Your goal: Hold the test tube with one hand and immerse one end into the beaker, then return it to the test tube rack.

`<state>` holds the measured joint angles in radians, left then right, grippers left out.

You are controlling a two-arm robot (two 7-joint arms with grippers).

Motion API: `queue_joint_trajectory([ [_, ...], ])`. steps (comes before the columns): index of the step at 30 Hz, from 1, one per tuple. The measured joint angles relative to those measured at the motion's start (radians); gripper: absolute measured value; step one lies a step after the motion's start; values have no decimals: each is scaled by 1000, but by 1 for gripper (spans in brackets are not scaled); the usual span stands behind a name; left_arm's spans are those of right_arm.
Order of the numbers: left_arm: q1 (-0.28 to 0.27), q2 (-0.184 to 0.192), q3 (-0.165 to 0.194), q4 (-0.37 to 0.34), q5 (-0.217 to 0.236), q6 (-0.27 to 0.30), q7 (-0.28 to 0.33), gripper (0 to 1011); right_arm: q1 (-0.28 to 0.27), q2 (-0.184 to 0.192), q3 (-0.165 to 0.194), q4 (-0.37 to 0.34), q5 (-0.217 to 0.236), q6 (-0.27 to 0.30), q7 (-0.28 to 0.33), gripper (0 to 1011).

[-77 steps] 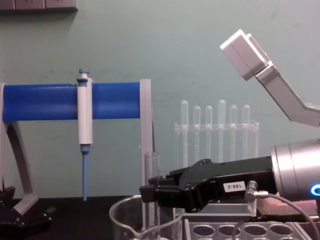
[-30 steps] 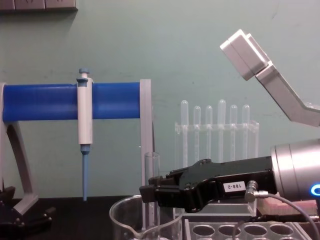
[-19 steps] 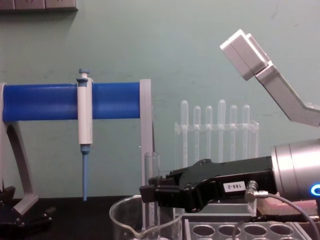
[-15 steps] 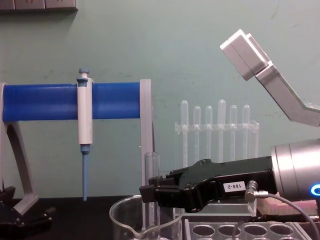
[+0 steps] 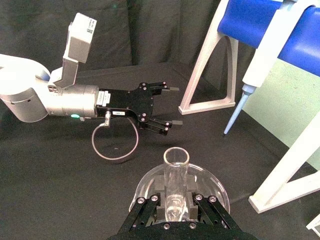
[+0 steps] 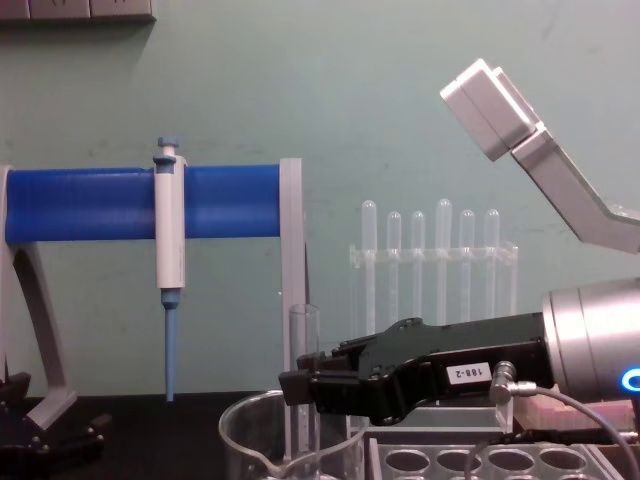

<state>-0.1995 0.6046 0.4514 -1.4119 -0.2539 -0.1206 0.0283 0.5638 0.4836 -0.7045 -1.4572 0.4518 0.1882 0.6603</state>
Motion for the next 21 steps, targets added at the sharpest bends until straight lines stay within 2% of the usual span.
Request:
queue_joint_trajectory([
  [21,0,0,0,0,0,0,0,1000,0,0,0,0,0,0,0,241],
])
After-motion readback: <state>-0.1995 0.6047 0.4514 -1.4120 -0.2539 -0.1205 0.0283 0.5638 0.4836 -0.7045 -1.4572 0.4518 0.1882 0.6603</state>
